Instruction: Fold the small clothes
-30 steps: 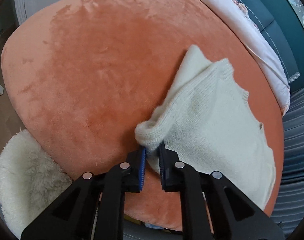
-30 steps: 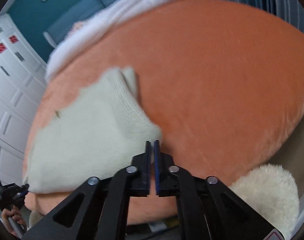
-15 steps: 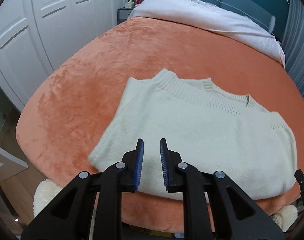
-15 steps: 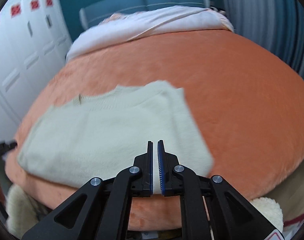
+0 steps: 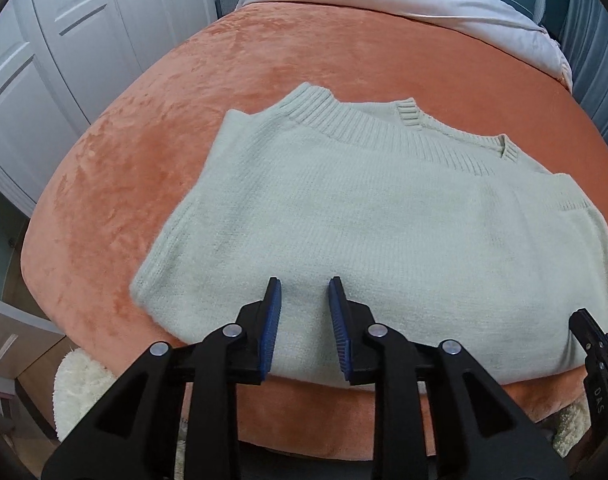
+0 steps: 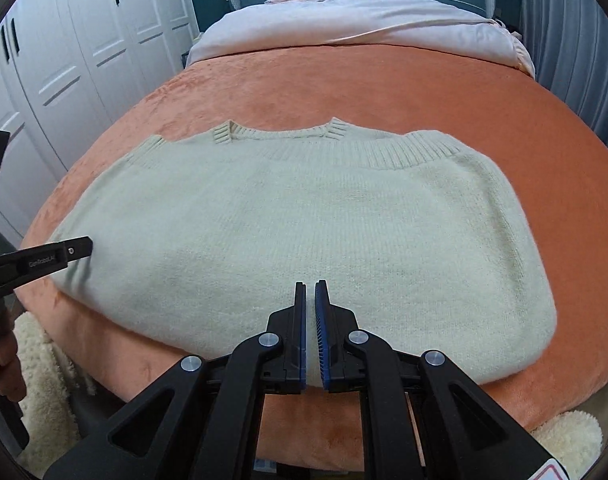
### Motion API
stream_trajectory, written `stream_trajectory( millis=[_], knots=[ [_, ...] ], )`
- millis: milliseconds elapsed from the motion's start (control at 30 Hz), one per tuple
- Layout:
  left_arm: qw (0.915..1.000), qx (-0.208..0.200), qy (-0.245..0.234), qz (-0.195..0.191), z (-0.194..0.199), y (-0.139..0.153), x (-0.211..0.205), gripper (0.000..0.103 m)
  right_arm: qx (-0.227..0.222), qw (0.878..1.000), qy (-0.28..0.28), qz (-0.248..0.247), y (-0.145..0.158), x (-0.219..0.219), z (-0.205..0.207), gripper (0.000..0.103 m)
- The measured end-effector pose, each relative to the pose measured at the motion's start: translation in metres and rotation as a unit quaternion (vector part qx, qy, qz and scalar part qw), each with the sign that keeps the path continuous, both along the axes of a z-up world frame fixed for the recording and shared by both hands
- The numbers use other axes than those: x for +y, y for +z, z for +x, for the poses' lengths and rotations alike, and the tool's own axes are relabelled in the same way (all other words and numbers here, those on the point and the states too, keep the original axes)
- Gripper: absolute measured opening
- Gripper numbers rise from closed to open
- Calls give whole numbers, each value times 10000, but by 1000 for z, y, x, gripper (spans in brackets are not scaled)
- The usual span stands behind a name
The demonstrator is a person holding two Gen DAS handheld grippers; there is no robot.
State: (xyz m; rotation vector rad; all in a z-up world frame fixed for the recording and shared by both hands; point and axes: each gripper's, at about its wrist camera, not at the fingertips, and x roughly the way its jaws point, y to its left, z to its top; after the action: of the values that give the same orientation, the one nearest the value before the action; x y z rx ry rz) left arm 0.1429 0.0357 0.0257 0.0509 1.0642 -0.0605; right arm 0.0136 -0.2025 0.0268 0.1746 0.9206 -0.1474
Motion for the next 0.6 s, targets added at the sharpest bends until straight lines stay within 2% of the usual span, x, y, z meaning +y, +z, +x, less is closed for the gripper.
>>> stream_trajectory(
  millis=[33, 133, 167, 233, 300, 367, 400, 433, 500, 533, 600],
  knots=[
    [10000, -21, 48, 33, 1, 0, 4, 33, 34, 9999, -159, -21, -2, -10, -3, 9],
    [9994, -61, 294, 154, 3, -4, 28, 35, 118, 9962, -861, -80, -9, -61, -19, 6],
    [9991, -25, 404, 120, 4, -7, 38, 39, 183, 9933, -1137, -78, -13, -82, -29, 0],
    [9980, 118, 590, -179, 5, -15, 58, 41, 85, 9916, -1253, 324, -18, -111, -46, 0],
    [9960, 162, 723, -496, 6, -14, 68, 41, 101, 9901, -1383, 230, -13, -119, -55, 0],
    [9948, 80, 800, -627, 8, -3, 67, 39, -83, 9889, -1464, 244, 1, -121, -59, 3],
    [9939, -26, 826, -730, 10, 5, 67, 39, -224, 9876, -1532, 261, 8, -123, -59, 8],
    [9934, -110, 829, -789, 13, 11, 66, 41, -353, 9859, -1608, 314, 14, -128, -58, 17],
    [9928, -215, 915, -738, 26, 19, 66, 51, -481, 9826, -1737, 444, 20, -139, -49, 45],
    [9921, -206, 1001, -731, 33, 19, 67, 57, -476, 9819, -1756, 525, 20, -145, -42, 48],
    [9895, -72, 1069, -969, 47, 11, 72, 60, -264, 9837, -1672, 614, 12, -153, -23, 57]
  ],
)
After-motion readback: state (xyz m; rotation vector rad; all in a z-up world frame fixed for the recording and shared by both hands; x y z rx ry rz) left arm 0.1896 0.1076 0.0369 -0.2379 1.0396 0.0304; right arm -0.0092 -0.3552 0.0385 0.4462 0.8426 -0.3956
